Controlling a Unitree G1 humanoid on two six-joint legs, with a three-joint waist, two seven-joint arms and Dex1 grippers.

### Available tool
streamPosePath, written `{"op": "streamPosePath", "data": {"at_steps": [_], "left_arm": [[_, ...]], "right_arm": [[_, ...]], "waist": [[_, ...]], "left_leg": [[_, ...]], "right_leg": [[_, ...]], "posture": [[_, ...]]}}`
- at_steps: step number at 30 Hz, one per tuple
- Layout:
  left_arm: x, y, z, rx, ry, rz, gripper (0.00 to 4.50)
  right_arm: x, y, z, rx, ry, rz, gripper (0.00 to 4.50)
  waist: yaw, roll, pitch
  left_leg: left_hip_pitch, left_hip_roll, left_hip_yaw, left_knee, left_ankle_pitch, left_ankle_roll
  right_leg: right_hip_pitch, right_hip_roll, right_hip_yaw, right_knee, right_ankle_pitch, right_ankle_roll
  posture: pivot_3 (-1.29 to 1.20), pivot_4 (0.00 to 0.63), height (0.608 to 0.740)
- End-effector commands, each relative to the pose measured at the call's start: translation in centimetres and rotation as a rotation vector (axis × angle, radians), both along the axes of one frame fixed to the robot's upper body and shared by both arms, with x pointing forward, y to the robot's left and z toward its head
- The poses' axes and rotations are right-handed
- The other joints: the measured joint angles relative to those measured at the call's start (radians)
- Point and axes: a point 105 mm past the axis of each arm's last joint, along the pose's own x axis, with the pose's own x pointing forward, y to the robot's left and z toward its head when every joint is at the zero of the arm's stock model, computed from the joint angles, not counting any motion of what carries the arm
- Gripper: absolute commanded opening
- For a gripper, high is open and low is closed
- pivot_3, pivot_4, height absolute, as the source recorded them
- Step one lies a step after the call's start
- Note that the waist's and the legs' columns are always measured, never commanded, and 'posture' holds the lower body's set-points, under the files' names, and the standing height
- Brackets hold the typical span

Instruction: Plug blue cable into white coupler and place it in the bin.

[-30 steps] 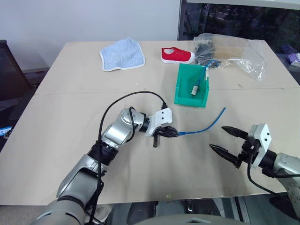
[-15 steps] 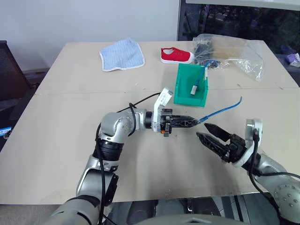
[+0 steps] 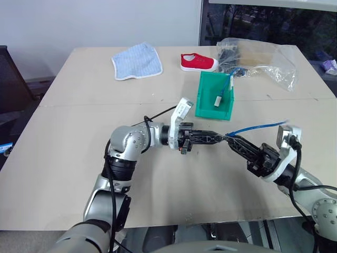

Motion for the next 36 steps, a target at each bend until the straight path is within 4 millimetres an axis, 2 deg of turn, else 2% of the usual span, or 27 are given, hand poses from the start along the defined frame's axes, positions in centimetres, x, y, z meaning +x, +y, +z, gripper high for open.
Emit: {"op": "streamPosePath", "data": {"at_steps": [1,7,14,21,25,27,28,29,30,32,35,36], "left_arm": [[-0.5,-0.1,0.2,0.005,-0.036,-0.007,0.00],[-0.7,0.2,0.0,0.008,-0.040,-0.012,0.00],[-1.1,0.3,-0.3,0.018,-0.062,-0.023,0.00],[-1.4,0.1,0.0,0.008,-0.075,-0.033,0.00],[-1.4,0.2,0.2,-0.006,-0.082,-0.033,0.00],[-1.8,0.5,1.0,-0.048,-0.086,-0.060,0.99],[-1.9,0.6,1.3,-0.062,-0.089,-0.066,1.26],[-1.8,0.7,1.6,-0.074,-0.096,-0.054,1.83],[-1.4,0.8,1.7,-0.077,-0.110,-0.021,2.11],[-1.1,1.1,2.0,-0.071,-0.140,0.025,3.07],[-1.7,2.4,3.6,-0.111,-0.214,0.090,4.43],[-1.9,2.8,3.9,-0.109,-0.253,0.127,4.48]], "right_arm": [[-0.4,0.6,1.2,0.019,-0.047,0.030,0.01],[-0.5,0.9,1.4,0.049,-0.044,0.052,0.01],[-0.3,0.6,2.5,0.173,-0.010,0.067,0.01],[-0.2,1.2,2.4,0.214,0.040,0.071,0.01],[0.1,1.6,1.5,0.119,0.018,0.053,0.01],[0.3,1.6,1.3,0.102,0.010,0.043,0.00],[0.4,1.5,1.3,0.099,0.004,0.042,0.00],[0.5,1.5,1.3,0.098,0.001,0.039,0.00],[0.7,1.3,1.3,0.099,-0.002,0.031,0.00],[1.0,1.1,1.4,0.099,-0.007,0.016,0.00],[1.7,0.4,1.1,0.064,-0.030,-0.043,0.00],[2.1,0.0,1.0,0.048,-0.039,-0.077,0.00]], "waist": [[0.000,0.000,0.000],[0.001,0.000,0.000],[0.001,0.000,0.000],[0.000,0.000,0.000],[0.000,0.000,0.000],[0.000,0.000,0.000],[0.000,0.000,0.000],[0.001,0.000,0.000],[0.001,0.000,0.000],[0.000,0.000,0.000],[-0.002,0.000,0.000],[-0.004,0.000,0.000]], "left_leg": [[0.000,0.000,0.000,0.000,0.000,0.000],[0.000,0.000,0.000,0.000,0.000,0.000],[0.000,0.000,0.000,0.000,0.000,0.000],[0.000,0.000,0.000,0.000,0.000,0.000],[0.000,0.000,0.001,0.000,0.000,0.000],[0.000,0.000,0.001,0.000,0.000,0.000],[0.000,0.000,0.001,0.000,0.000,0.000],[0.000,0.000,0.001,0.000,0.000,0.000],[-0.001,0.000,0.001,0.000,0.000,0.000],[-0.001,0.000,0.001,0.000,0.000,0.000],[-0.001,0.001,0.001,-0.001,0.000,0.000],[0.000,0.001,0.001,-0.001,0.000,0.000]], "right_leg": [[0.000,0.000,0.000,0.000,0.000,0.000],[0.000,0.000,0.000,0.000,0.000,0.000],[0.000,0.000,0.000,0.000,0.000,0.000],[0.000,0.000,0.001,-0.001,0.000,0.000],[0.000,0.000,0.001,-0.001,0.000,0.000],[0.000,0.000,0.001,-0.001,0.000,0.000],[0.000,0.000,0.001,-0.001,0.000,0.000],[0.000,0.000,0.001,-0.001,0.000,0.000],[0.000,0.000,0.001,-0.001,0.000,0.000],[0.000,0.000,0.001,-0.001,0.000,0.000],[-0.001,0.000,0.001,-0.001,0.000,0.000],[-0.001,0.000,0.001,-0.001,0.000,0.000]], "posture": [[0.00,0.150,0.740],[0.00,0.150,0.740],[0.00,0.150,0.740],[0.00,0.150,0.740],[0.00,0.150,0.740],[0.00,0.150,0.740],[0.00,0.150,0.740],[0.00,0.150,0.740],[0.00,0.150,0.740],[0.00,0.150,0.740],[0.00,0.150,0.740],[0.00,0.150,0.740]]}}
